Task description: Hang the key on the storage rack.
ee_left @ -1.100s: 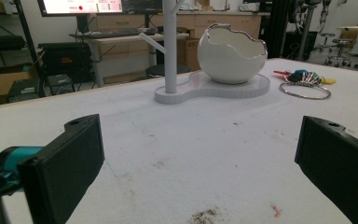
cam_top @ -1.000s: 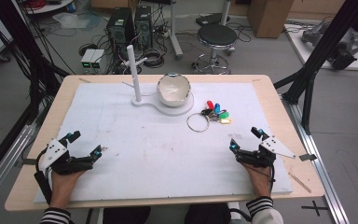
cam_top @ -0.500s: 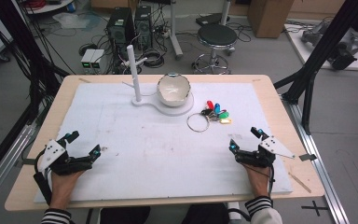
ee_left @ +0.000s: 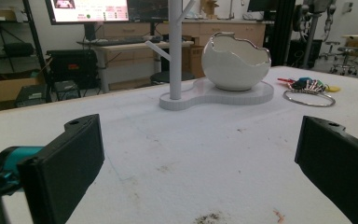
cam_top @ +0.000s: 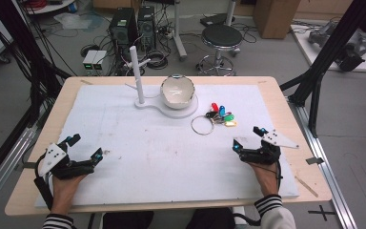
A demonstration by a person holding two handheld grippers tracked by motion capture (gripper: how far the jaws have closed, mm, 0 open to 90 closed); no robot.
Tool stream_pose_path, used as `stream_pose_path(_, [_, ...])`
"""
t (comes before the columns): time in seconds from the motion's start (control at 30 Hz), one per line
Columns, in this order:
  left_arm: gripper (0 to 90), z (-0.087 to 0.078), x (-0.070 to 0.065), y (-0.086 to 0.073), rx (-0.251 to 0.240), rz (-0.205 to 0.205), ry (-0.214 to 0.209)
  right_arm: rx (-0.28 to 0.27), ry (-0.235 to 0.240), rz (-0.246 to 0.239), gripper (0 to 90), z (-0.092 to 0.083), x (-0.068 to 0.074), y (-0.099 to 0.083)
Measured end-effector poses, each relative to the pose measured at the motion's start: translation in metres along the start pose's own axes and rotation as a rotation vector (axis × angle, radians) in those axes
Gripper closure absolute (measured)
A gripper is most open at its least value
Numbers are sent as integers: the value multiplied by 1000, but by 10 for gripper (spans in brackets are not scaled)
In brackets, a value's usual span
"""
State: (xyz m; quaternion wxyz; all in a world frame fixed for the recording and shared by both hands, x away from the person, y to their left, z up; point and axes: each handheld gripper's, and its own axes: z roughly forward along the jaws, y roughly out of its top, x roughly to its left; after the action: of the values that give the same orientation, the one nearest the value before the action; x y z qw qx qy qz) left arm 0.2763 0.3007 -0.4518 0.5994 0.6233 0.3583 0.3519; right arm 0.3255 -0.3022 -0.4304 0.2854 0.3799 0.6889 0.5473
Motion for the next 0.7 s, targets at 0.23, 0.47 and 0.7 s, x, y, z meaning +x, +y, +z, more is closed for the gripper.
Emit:
stream_pose_path(0.23, [17, 0, 0, 0, -3, -6, 4, 52, 64, 0, 12, 10, -10, 34])
stream_pose_path(0.47, [17, 0, 0, 0, -1, -3, 7, 127, 130, -47, 12, 28, -12, 68])
stream_pose_path(0.7, [17, 0, 0, 0, -1, -4, 7, 199, 177, -100, 12, 47, -12, 95])
